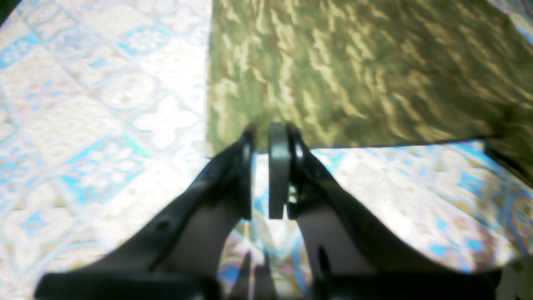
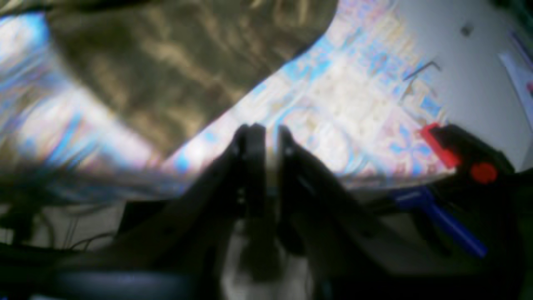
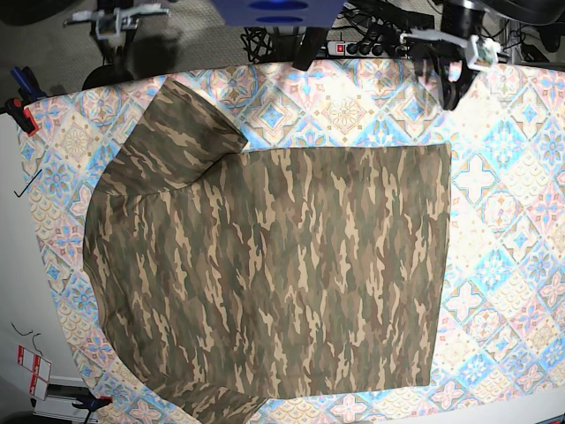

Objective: Fold the T-shirt properly
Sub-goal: 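Lower both grippers to the two hem corners of the camouflage shirt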

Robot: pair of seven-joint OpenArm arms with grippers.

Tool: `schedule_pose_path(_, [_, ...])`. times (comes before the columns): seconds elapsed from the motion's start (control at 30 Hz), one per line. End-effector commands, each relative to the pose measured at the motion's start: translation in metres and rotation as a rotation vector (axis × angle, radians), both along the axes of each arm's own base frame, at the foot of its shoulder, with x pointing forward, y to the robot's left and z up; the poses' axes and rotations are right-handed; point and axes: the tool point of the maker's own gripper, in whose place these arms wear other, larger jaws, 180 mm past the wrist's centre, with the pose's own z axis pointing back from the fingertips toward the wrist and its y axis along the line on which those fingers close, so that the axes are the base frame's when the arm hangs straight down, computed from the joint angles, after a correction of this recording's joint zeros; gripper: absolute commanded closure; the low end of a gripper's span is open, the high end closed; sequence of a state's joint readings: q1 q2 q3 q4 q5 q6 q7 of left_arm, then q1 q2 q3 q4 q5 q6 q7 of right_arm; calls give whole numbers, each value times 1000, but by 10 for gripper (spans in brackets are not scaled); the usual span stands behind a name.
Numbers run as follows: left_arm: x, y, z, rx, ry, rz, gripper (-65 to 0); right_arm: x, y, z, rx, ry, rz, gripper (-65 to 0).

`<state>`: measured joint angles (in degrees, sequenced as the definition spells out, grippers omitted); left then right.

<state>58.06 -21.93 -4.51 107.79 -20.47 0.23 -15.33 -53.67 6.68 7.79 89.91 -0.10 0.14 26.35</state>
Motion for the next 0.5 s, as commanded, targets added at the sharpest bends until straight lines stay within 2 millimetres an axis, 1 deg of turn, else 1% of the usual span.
schedule_pose_path(0.0, [5, 5, 11, 16, -14, 3, -56, 0, 0, 7, -5, 4, 9, -48])
schedule_pose_path(0.1, [13, 18, 17, 35, 23, 31, -60, 13, -3, 12, -19, 35, 25, -49])
schedule_pose_path(0.2, [23, 35, 25, 38, 30, 75, -60, 37, 0, 22, -22, 26, 25, -49])
schedule_pose_path(0.27, [28, 45, 24, 35, 58, 102, -61, 51, -1, 24, -10, 42, 4, -49])
schedule_pose_path(0.33, [35, 54, 22, 43, 96, 104, -61, 67, 3, 23, 76, 65, -20, -49])
schedule_pose_path(0.4, [39, 57, 16, 27, 144, 105, -61, 83, 17, 20, 227, 89, -7, -49])
schedule_pose_path(0.43, [42, 55, 14, 13, 162, 87, -61, 90, 16, 20, 280, 93, -11, -49])
schedule_pose_path(0.47, [45, 50, 14, -10, 174, 61, -61, 97, 9, 22, 308, 91, -28, -49])
